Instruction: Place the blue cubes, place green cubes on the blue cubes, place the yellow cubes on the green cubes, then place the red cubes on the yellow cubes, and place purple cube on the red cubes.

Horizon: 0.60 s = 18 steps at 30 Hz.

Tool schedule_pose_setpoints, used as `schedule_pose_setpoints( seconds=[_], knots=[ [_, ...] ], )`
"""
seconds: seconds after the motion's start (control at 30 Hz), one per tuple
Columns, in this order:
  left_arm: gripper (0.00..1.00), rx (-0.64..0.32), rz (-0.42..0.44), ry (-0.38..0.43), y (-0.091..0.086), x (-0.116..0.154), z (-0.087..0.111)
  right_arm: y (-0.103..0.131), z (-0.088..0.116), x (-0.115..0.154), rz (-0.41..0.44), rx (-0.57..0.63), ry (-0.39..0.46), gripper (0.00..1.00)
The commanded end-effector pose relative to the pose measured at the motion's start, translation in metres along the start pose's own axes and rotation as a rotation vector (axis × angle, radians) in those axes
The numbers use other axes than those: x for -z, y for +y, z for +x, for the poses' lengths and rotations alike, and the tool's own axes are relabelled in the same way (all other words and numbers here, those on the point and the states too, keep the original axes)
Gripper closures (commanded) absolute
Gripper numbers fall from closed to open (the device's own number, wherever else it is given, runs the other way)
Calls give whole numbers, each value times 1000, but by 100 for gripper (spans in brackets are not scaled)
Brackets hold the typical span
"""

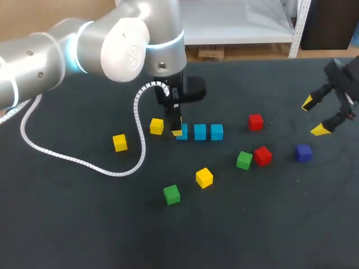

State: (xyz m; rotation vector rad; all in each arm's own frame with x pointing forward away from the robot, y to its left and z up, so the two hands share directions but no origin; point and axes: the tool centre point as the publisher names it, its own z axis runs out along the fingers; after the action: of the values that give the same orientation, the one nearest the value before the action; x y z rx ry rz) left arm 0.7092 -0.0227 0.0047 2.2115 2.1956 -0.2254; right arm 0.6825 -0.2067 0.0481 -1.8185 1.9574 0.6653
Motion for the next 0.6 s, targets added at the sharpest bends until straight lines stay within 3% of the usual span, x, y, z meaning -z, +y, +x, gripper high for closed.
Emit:
schedule_pose_setpoints(
  seconds=[0.03, 0.6],
  knots=[
    [100, -1, 9, 2, 4, 0, -2, 0, 0, 0, 0, 1, -1, 0],
    [100, -3, 15, -2, 3, -1, -6, 0, 0, 0, 0, 1, -1, 0]
  ],
)
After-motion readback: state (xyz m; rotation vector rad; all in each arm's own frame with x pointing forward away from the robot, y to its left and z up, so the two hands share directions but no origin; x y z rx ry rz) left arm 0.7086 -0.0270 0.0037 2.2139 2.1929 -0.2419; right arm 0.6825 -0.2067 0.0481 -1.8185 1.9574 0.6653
